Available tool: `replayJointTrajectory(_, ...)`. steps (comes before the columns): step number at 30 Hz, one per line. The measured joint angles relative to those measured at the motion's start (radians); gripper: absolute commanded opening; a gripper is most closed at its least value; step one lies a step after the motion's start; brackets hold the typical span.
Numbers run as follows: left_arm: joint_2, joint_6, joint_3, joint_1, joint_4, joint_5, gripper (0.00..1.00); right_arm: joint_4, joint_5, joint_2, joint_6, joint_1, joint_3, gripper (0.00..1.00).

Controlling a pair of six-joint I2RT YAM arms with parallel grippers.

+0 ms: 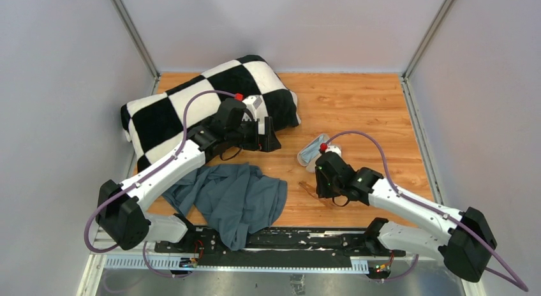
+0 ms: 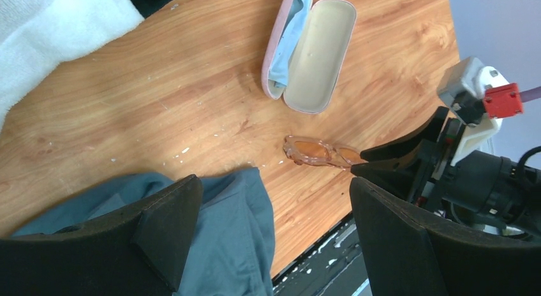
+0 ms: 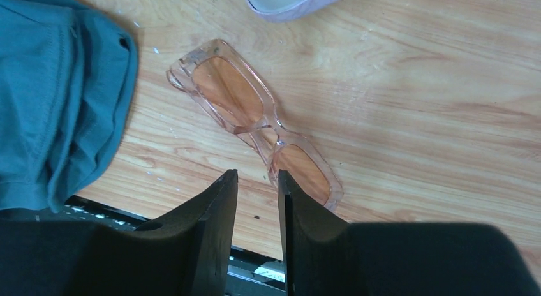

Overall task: Organize the sunglasses
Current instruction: Adjust the sunglasses at the center of the board.

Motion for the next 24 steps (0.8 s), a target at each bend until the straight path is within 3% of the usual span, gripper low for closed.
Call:
replayJointTrajectory(4,0.001,0.0,0.0,0.0,0.001,0.002,0.93,-0.006,-0.018,0.054,-0.023,-0.005,0.0,0.32)
replayJointTrajectory(11,0.005,0.0,0.0,0.0,0.006,0.008,0.93,-0.008,-0.07,0.099,-0.048,-0.005,0.0,0.16)
replayJointTrajectory(24,0.019,0.0,0.0,0.0,0.009,0.014,0.93,0.005,-0.133,0.132,-0.058,0.0,0.0,0.1)
